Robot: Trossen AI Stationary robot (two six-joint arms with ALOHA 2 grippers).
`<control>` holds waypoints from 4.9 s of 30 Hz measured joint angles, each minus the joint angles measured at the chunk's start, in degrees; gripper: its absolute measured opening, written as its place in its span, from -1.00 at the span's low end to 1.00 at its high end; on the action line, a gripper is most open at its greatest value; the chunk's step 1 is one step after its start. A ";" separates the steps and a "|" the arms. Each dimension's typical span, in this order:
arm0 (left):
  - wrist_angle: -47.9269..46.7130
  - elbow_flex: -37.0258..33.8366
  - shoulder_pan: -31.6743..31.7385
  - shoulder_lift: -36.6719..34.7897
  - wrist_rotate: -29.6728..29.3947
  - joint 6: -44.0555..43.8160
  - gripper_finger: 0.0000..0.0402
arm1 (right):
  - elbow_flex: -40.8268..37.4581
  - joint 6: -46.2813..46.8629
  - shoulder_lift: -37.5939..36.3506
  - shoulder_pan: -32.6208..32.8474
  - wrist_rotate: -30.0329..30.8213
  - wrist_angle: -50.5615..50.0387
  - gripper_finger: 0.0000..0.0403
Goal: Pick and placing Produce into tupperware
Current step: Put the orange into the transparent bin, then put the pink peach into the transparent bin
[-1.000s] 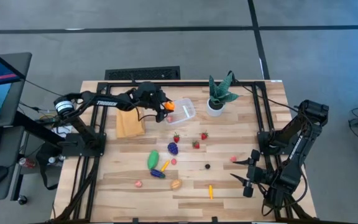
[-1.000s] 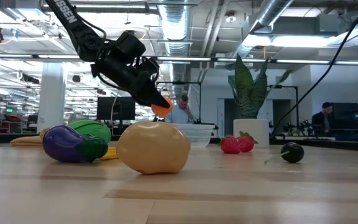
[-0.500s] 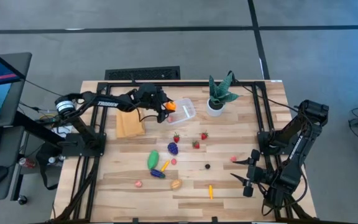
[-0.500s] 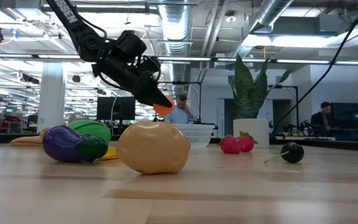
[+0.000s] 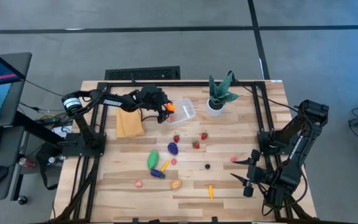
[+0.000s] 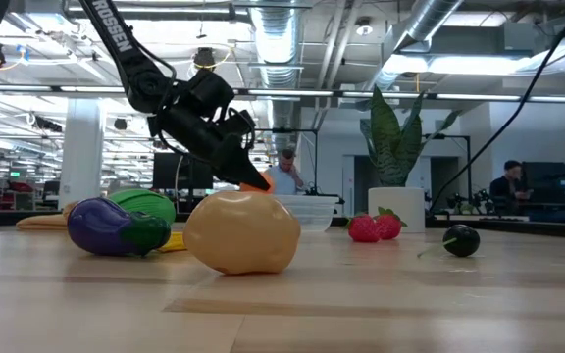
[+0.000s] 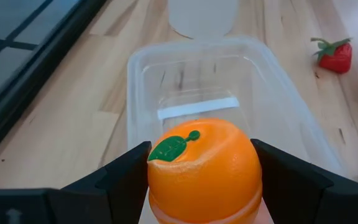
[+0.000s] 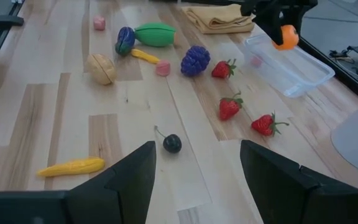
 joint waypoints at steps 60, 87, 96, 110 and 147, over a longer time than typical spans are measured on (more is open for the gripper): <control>-37.46 5.24 -13.70 -28.92 15.99 7.09 0.44 | -12.46 30.25 0.04 -1.99 -10.78 2.63 0.13; -36.48 1.99 -16.46 -30.95 13.77 2.48 0.44 | -12.48 36.61 16.16 -2.52 -16.56 4.83 0.13; -35.08 1.99 -16.44 -30.95 12.79 2.59 0.44 | -12.48 36.02 16.16 -4.24 -16.52 5.88 0.13; -35.10 1.99 -16.44 -30.93 12.74 2.94 0.44 | -12.48 33.24 16.16 -7.32 -16.51 7.67 0.13; -35.12 2.01 -16.44 -30.89 12.74 2.98 0.44 | -12.47 29.94 16.16 -8.37 -16.31 9.05 -0.46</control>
